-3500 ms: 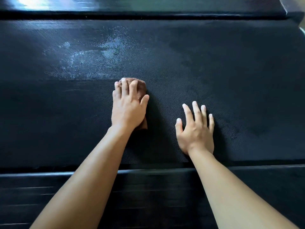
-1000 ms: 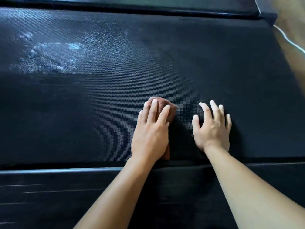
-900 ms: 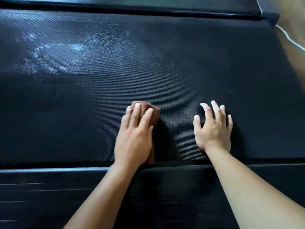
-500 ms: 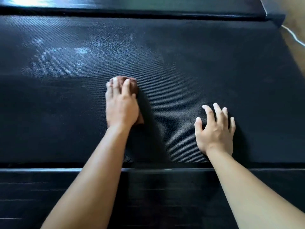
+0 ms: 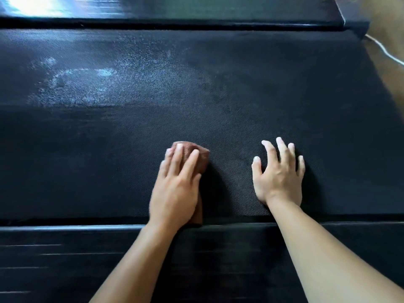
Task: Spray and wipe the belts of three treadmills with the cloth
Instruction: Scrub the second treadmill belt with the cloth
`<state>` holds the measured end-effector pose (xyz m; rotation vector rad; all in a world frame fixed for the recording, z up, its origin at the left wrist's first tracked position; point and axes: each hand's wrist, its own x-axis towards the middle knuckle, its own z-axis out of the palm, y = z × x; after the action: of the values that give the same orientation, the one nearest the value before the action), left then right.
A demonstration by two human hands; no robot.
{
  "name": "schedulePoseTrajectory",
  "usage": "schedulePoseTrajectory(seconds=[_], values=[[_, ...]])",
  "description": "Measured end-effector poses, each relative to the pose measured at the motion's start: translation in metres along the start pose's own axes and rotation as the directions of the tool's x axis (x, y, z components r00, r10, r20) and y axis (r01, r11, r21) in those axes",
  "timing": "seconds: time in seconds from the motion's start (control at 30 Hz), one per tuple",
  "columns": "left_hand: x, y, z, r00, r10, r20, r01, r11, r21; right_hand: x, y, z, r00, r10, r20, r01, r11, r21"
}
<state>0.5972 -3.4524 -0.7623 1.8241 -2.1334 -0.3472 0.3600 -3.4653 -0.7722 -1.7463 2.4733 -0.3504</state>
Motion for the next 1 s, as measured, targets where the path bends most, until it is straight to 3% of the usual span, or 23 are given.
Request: schedulePoseTrajectory(seconds=[0.17, 0.33, 0.53, 0.73, 0.83, 1.0], values=[[0.024, -0.046, -0.019, 0.981, -0.18, -0.072, 0.179, 0.984, -0.017, 0.0, -0.001, 0.0, 1.0, 0.0, -0.009, 0.0, 1.0, 0.005], [0.092, -0.047, -0.018, 0.927, -0.353, -0.126, 0.35, 0.935, -0.045, 0.0, -0.001, 0.0, 1.0, 0.002, -0.002, -0.002, 1.0, 0.005], [0.149, 0.019, 0.018, 0.99, -0.139, -0.024, 0.14, 0.989, 0.05, 0.0, -0.002, -0.001, 1.0, 0.003, 0.011, -0.003, 1.0, -0.008], [0.09, 0.078, 0.04, 0.982, 0.179, 0.062, -0.181, 0.983, 0.024, 0.002, 0.001, 0.0, 1.0, -0.01, 0.018, 0.01, 1.0, -0.009], [0.048, 0.061, 0.027, 0.982, 0.174, 0.075, -0.173, 0.985, -0.014, 0.002, 0.0, 0.0, 1.0, -0.001, 0.004, 0.001, 1.0, -0.003], [0.022, -0.004, -0.003, 0.999, 0.02, 0.043, -0.019, 0.999, -0.027, 0.001, 0.0, 0.0, 1.0, -0.002, 0.01, 0.002, 1.0, -0.02]])
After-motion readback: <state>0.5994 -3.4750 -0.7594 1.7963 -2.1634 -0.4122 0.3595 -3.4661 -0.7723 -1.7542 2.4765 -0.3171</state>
